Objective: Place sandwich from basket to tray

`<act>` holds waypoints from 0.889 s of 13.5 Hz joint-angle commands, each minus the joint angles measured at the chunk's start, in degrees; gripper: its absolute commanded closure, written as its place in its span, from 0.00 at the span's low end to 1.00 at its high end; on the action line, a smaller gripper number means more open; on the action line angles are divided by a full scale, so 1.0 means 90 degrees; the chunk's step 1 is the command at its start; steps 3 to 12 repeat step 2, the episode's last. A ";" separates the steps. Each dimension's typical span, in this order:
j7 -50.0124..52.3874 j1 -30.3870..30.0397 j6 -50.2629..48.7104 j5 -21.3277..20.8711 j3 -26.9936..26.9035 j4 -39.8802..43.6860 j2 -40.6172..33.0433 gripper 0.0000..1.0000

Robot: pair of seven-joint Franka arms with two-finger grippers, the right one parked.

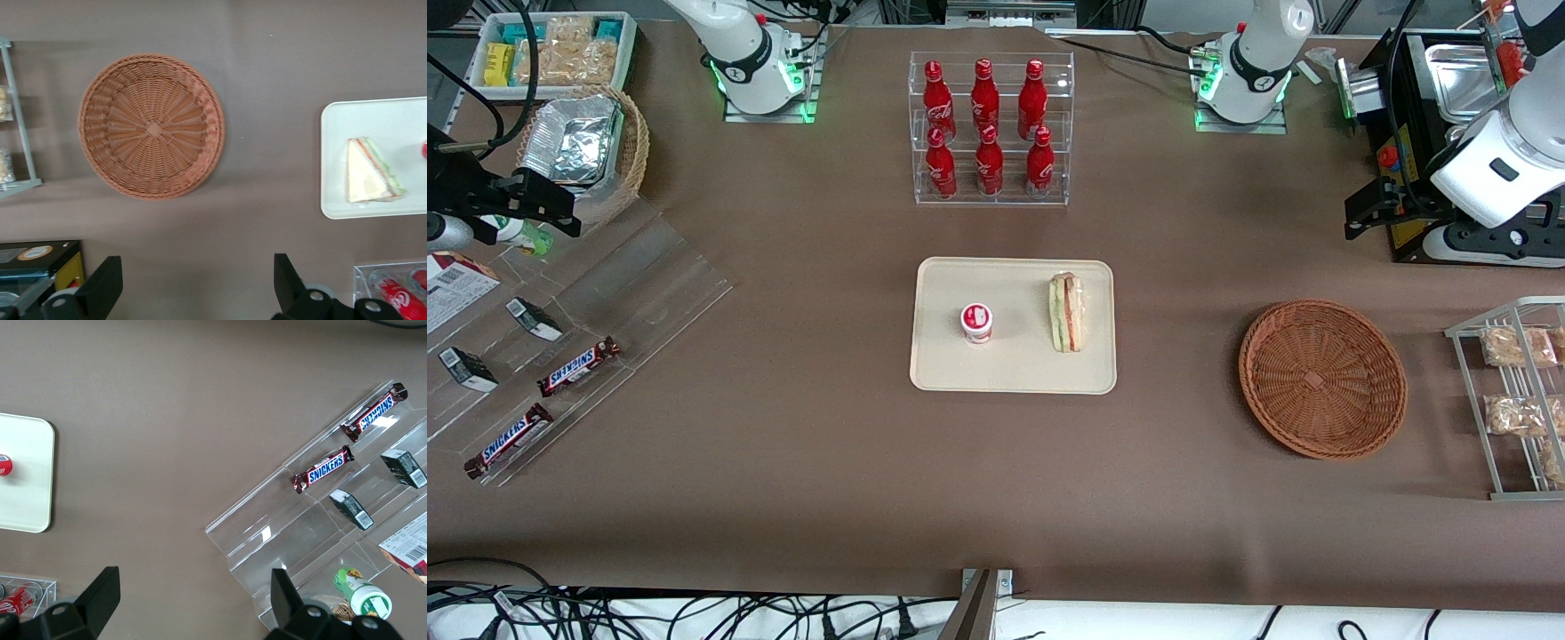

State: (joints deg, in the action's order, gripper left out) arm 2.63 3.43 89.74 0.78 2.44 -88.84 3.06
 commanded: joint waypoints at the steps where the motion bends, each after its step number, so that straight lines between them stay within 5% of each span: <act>1: -0.0175 0.0069 -0.0059 0.0186 -0.0076 -0.0139 -0.0183 0.00; 12: -0.0166 0.0069 -0.0068 0.0186 -0.0066 -0.0129 -0.0184 0.00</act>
